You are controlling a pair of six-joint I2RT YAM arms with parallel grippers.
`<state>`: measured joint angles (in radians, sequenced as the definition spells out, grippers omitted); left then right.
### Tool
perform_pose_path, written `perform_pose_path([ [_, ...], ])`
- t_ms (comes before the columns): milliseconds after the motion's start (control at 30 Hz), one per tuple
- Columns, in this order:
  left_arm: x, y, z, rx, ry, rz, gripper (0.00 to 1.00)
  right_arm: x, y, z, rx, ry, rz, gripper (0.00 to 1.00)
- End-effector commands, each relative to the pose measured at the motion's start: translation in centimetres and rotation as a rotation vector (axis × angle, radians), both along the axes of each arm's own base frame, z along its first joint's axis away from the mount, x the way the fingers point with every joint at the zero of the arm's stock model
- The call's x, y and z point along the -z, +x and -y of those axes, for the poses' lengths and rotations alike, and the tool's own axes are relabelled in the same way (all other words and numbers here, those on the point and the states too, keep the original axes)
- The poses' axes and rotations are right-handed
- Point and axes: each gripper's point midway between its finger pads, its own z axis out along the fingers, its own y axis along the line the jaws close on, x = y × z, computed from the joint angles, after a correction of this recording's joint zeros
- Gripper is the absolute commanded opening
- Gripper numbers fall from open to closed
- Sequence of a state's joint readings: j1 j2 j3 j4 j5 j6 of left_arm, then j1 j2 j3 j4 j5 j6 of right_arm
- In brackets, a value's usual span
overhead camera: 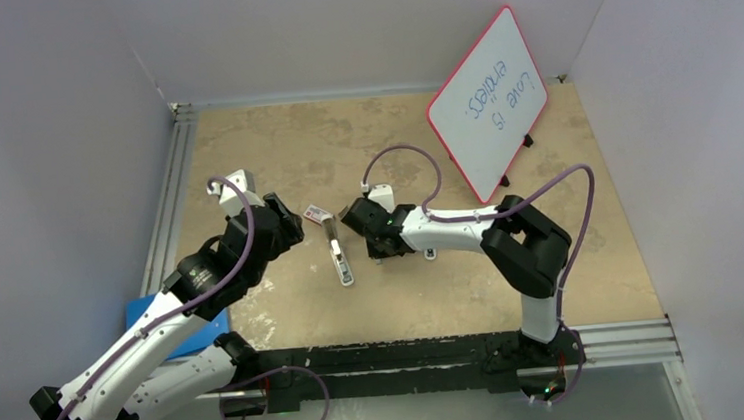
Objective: Load the staples into the stapler
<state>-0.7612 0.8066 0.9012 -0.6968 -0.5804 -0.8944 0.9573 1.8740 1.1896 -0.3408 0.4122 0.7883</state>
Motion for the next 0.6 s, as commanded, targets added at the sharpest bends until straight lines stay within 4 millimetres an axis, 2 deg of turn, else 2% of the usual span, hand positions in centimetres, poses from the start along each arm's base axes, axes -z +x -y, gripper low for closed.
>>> perform_pose_path([
  [0,-0.6,0.2,-0.1,-0.003,-0.008,0.028,0.5,-0.5,-1.1,1.0,-0.045,-0.042,-0.016,0.14],
  [167,-0.5,0.3,0.0,0.0,-0.01,0.025,0.5,-0.4,-2.2,0.1,-0.116,-0.005,-0.044,0.14],
  [567,-0.4,0.3,0.1,0.001,-0.01,0.023,0.5,-0.1,-4.4,-0.5,-0.181,0.011,-0.088,0.14],
])
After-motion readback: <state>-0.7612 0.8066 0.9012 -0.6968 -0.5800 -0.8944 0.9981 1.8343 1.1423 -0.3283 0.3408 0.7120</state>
